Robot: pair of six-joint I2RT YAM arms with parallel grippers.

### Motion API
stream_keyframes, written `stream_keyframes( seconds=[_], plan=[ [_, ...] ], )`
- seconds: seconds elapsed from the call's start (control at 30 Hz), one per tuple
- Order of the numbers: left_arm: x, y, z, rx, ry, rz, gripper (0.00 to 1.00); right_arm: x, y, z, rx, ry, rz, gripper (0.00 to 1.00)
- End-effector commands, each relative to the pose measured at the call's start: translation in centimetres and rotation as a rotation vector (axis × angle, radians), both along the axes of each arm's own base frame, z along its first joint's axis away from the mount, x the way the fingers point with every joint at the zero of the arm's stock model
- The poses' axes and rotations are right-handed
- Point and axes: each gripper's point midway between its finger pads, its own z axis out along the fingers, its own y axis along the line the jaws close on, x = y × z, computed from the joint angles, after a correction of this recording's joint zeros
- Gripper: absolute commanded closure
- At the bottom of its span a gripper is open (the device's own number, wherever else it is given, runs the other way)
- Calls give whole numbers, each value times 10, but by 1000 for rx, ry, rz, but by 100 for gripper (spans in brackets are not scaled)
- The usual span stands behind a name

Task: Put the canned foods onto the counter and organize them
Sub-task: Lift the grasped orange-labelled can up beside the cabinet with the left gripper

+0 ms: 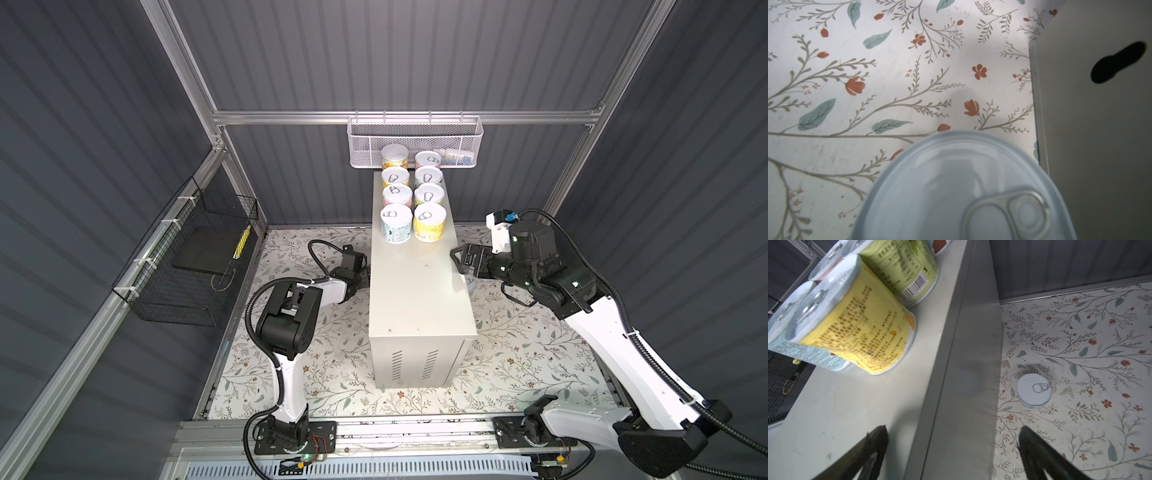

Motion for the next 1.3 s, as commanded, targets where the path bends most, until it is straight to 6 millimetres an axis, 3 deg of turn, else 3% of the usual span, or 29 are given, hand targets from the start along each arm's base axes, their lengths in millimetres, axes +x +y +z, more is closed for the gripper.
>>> stream_keyframes(
  seconds=[0.0,0.2,0.27,0.33,0.57,0.77,1.0,1.27],
  plan=[
    [-6,8,17,33,-9,8,100,2,-2,-5,1,-2,-17,1],
    [-25,20,41,53,-17,28,100,-1,-21,-11,-6,-16,-88,1],
    [-33,23,56,49,-25,32,100,-1,-27,-20,-8,-5,-112,1],
    [-41,25,71,41,-31,27,100,-6,-37,-16,12,-24,-139,1],
    [-64,29,124,7,-91,6,100,1,-55,-45,-10,28,-199,1],
    [-87,40,155,28,-85,9,100,5,-74,-70,-74,53,-270,1],
    [-117,44,181,56,-17,-53,100,10,-75,-90,-60,78,-276,1],
    [-136,41,251,-4,-99,-99,100,-2,-78,-117,-77,162,-287,1]
  ],
)
